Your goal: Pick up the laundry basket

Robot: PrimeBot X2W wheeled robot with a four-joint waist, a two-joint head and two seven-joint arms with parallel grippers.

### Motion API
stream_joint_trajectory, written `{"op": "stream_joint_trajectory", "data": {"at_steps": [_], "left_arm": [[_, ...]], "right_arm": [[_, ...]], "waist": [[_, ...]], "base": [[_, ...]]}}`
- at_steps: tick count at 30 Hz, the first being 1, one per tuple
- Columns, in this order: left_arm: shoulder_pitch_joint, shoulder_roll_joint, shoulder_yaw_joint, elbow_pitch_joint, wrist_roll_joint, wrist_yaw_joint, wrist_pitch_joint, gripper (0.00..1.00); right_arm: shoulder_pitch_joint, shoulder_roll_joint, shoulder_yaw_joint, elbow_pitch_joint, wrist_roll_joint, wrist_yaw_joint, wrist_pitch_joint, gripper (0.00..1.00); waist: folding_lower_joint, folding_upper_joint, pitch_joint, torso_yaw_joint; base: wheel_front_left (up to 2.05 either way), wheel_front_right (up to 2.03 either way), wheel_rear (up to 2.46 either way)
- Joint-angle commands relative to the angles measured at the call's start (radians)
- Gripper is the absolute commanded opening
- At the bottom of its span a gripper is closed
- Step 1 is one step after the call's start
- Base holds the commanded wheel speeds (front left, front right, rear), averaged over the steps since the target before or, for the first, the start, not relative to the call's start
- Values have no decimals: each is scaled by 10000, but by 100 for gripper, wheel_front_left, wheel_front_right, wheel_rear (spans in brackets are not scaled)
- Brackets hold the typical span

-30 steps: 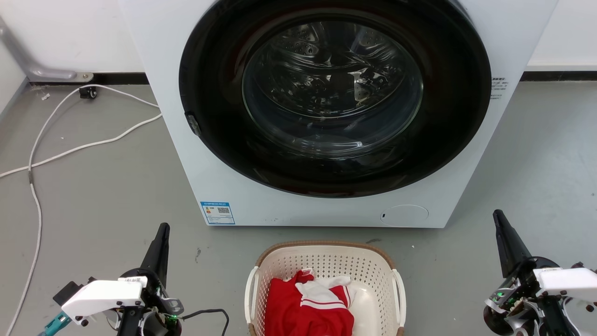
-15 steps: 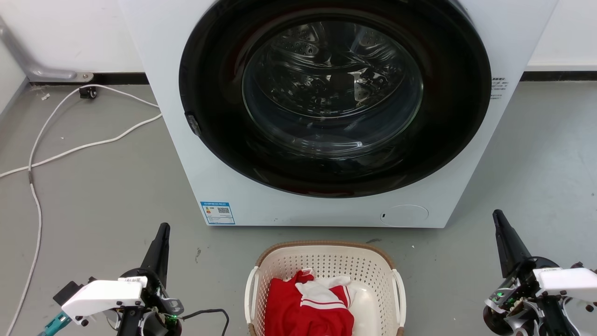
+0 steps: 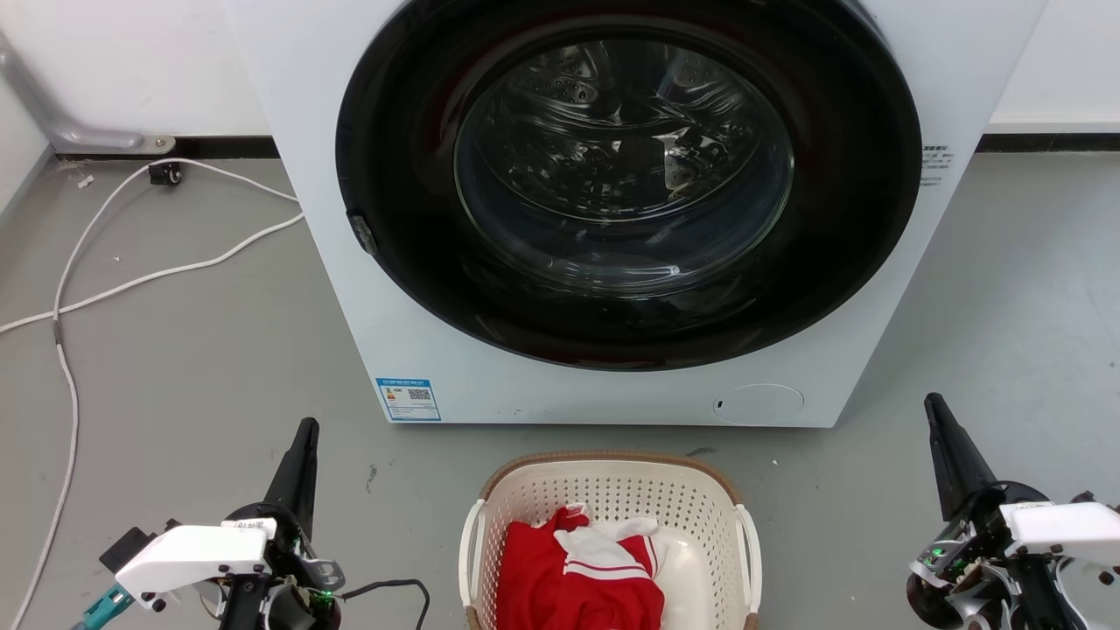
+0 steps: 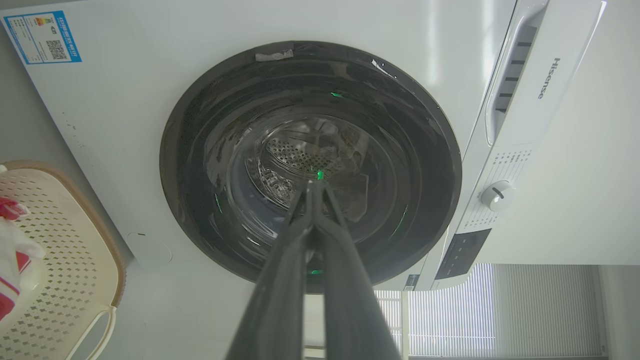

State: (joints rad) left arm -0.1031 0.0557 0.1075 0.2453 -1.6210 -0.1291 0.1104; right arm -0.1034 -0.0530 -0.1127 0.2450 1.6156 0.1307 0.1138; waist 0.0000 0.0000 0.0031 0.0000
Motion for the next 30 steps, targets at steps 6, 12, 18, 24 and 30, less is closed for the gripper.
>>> {"op": "stream_joint_trajectory", "data": {"at_steps": [6, 12, 18, 24, 30], "left_arm": [[-115, -13, 34, 15, 69, -35, 17, 0], [141, -52, -13, 199, -12, 13, 4, 100], [357, -85, -16, 186, 72, 13, -228, 100], [442, -81, 127, 7, 227, 10, -525, 100], [494, -77, 319, 43, 328, 7, -801, 100]], "right_arm": [[-111, 22, -11, 9, -36, 0, 23, 0], [151, 23, 8, 194, 0, 0, 0, 100], [372, 37, 139, 201, -155, -1, -232, 100], [448, 35, 172, -7, -333, -1, -531, 100], [489, 33, 67, -221, -715, 0, -808, 100]], "waist": [[0, 0, 0, 0], [0, 0, 0, 0], [0, 0, 2, -8], [0, 0, 6, -30], [0, 0, 8, -48]], "base": [[0, 0, 0], [0, 0, 0], [0, 0, 0], [0, 0, 0], [0, 0, 0]]}}
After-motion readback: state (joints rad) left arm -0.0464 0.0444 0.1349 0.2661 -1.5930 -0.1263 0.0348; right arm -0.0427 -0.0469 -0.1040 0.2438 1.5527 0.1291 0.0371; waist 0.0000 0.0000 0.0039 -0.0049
